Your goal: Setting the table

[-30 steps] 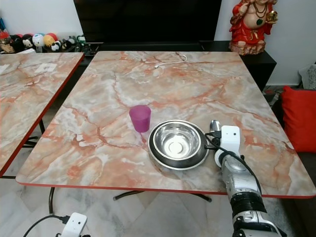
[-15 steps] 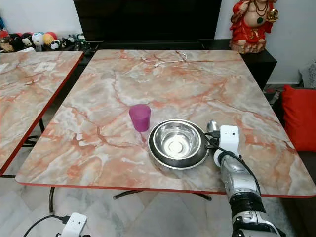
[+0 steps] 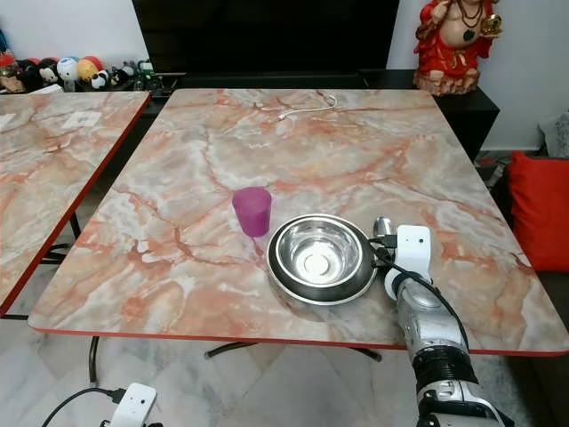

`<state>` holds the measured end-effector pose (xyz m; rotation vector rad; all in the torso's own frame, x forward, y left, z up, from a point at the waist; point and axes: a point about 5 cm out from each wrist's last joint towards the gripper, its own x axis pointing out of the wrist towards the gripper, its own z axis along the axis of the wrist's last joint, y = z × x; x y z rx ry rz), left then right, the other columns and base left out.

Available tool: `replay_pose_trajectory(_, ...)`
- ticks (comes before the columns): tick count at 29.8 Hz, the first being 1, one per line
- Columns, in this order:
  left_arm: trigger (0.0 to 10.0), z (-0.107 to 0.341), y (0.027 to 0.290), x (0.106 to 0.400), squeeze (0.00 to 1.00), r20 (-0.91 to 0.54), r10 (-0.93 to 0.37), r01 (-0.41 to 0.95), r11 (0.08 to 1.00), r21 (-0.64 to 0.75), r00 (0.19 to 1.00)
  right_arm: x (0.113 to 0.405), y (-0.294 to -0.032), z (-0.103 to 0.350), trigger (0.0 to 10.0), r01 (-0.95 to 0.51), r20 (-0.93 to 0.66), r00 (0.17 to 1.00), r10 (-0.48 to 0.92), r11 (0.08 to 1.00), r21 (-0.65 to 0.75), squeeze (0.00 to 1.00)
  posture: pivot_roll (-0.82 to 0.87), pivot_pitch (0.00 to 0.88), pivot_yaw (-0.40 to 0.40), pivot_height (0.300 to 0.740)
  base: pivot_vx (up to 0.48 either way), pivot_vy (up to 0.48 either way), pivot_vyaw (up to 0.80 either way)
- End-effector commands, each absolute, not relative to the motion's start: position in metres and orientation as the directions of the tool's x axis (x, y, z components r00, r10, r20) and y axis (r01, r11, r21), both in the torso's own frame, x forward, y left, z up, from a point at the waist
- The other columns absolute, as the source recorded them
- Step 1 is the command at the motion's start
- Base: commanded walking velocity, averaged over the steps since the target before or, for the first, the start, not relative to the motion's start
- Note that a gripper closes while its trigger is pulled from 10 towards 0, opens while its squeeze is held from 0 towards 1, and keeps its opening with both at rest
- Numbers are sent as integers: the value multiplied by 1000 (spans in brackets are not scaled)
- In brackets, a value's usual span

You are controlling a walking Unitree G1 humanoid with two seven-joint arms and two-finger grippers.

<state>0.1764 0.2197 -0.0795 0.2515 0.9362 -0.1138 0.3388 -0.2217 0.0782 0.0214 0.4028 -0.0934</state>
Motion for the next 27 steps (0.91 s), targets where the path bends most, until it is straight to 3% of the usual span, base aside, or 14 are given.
replay_pose_trajectory(1,10000,-82,223,170,0,-825,20,216,961,172,565,341,-220,84,10000,94,-357,930,-81,995,18,0,0,21,37,740,0,0,0)
replay_pose_trajectory(18,10000,-82,223,169,0,-825,19,216,961,170,564,344,-225,95,10000,132,-275,953,-126,991,2,0,-2,20,38,740,0,0,0)
replay_pose_trajectory(27,10000,-82,224,169,0,-824,23,210,963,171,566,343,-229,132,10000,190,20,981,-191,981,28,0,0,17,34,740,0,0,0)
